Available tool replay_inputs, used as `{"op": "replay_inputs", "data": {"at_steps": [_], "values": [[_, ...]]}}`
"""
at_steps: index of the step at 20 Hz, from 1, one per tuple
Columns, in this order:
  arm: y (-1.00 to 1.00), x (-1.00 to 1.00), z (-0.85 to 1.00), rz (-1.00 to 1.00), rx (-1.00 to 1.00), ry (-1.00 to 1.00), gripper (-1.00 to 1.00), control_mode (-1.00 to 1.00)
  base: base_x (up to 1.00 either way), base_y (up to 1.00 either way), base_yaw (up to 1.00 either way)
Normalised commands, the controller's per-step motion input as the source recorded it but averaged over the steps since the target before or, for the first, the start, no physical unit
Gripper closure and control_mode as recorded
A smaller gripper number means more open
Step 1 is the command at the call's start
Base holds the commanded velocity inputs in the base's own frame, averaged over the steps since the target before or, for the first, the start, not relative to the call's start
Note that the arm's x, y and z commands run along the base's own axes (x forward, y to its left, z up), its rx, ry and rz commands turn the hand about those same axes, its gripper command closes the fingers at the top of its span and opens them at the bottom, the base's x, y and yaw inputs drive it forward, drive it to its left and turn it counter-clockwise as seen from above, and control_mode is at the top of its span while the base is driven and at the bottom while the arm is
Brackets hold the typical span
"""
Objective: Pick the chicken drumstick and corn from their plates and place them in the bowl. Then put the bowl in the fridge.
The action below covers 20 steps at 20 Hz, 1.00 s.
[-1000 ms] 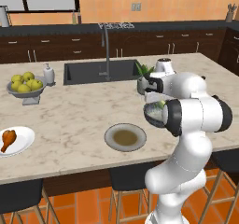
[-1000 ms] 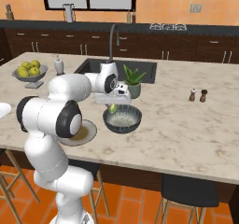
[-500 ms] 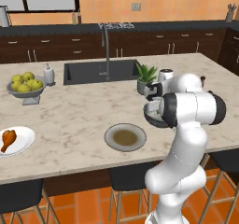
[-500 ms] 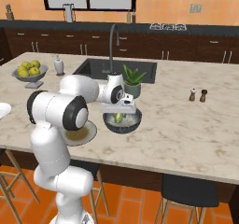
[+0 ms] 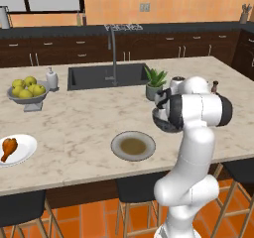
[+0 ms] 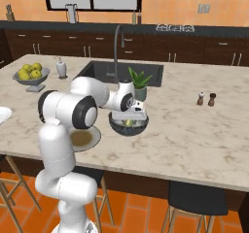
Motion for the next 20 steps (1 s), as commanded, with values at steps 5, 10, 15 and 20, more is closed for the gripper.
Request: {"op": "replay_inputs", "data": {"at_steps": [5, 10, 15, 20], "values": [[0.00, 0.17, -0.12, 0.00, 0.00, 0.00, -1.00, -1.00, 0.00, 0.00, 0.00], [0.00, -0.60, -0.01, 0.00, 0.00, 0.01, -1.00, -1.00, 0.00, 0.00, 0.00], [0.00, -1.00, 0.04, -0.01, 0.00, -0.04, -1.00, -1.00, 0.00, 0.00, 0.00], [0.03, -0.95, 0.82, -0.04, 0.00, -0.20, -1.00, -1.00, 0.00, 0.00, 0.00]]}}
